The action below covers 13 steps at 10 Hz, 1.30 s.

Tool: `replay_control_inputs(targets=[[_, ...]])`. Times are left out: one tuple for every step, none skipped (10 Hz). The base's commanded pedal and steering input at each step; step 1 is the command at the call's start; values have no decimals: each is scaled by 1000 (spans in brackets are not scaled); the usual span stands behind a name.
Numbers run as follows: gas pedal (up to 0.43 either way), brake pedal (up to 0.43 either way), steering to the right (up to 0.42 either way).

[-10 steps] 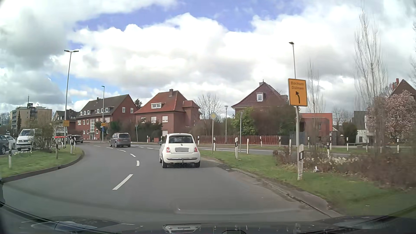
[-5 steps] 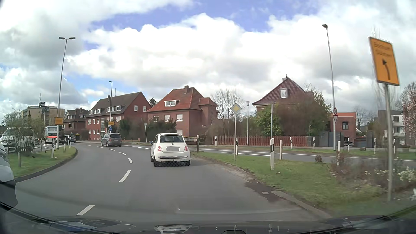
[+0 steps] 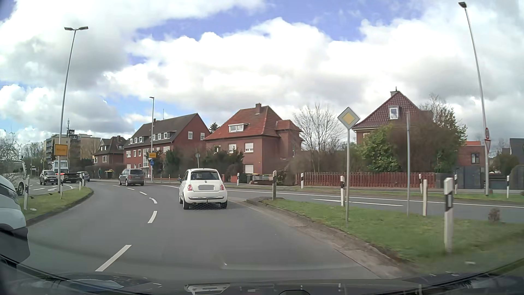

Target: Follow the waypoints while adhering to traffic rules and regulations

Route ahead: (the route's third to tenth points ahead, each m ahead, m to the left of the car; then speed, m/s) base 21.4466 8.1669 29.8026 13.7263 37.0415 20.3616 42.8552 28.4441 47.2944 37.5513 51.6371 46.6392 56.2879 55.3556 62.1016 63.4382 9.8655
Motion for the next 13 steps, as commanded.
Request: replay_control_inputs(targets=[[260,0,-103],[240,0,-113],[240,0,-117],[240,0,-116],[220,0,-115],[209,0,-115],[209,0,-114],[197,0,-112],[197,0,-107],[197,0,-105],[197,0,-104],[197,0,-104],[189,0,-104]])
